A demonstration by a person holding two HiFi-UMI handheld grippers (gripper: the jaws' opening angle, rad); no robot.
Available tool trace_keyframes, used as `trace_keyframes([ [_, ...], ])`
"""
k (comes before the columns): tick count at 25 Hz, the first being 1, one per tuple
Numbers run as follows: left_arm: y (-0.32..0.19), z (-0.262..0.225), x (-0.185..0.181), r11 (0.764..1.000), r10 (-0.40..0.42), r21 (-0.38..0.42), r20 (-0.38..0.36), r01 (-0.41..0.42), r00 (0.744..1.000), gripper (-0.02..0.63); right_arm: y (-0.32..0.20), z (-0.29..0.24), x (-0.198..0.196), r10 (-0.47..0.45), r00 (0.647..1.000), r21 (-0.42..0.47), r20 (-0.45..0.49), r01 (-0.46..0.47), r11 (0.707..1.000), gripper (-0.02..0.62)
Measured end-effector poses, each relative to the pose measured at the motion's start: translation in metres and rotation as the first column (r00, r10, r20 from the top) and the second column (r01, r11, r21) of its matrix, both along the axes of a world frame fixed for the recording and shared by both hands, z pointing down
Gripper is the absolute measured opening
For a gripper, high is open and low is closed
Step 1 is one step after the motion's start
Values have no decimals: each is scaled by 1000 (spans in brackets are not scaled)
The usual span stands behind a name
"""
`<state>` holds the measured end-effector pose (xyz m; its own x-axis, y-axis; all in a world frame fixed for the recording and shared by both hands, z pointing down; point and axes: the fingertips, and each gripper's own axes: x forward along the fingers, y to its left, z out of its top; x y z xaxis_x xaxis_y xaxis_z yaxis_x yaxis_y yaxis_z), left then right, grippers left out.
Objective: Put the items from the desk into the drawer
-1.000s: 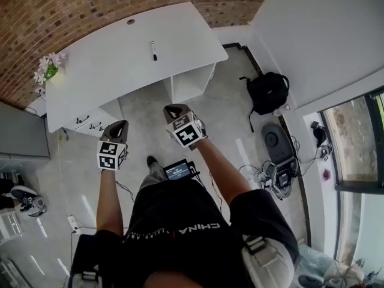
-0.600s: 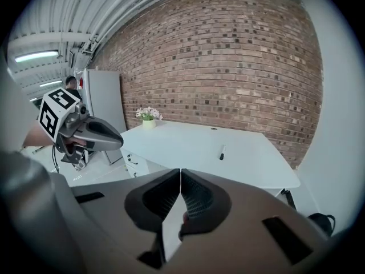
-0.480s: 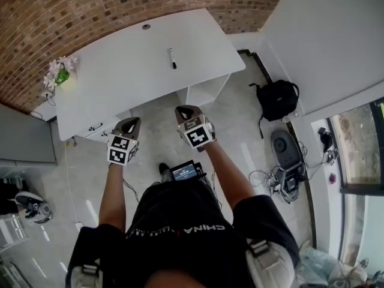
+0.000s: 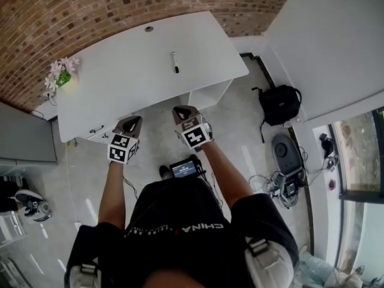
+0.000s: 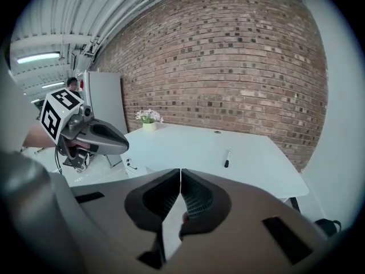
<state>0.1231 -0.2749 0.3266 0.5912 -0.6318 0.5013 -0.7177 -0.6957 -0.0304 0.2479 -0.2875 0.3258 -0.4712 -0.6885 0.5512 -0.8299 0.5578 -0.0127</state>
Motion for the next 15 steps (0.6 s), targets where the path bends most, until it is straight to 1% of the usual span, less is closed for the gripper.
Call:
trace_keyframes([
  [4,-12,-5,10,1000,-12,9,-6,12,1000,12,-13,-1,10,-9,1000,-11,10,9,1000,17],
  [9,-31,-12,28,1000,-13,21,-3,13,1000,12,-34,-5,27,-15,1000,-2,-1,15,1000,17],
  [15,-45,-13,36,1000,-18,18,10,18,1000,12,-55,-9,31,-27,1000,1,14,27,1000,17],
])
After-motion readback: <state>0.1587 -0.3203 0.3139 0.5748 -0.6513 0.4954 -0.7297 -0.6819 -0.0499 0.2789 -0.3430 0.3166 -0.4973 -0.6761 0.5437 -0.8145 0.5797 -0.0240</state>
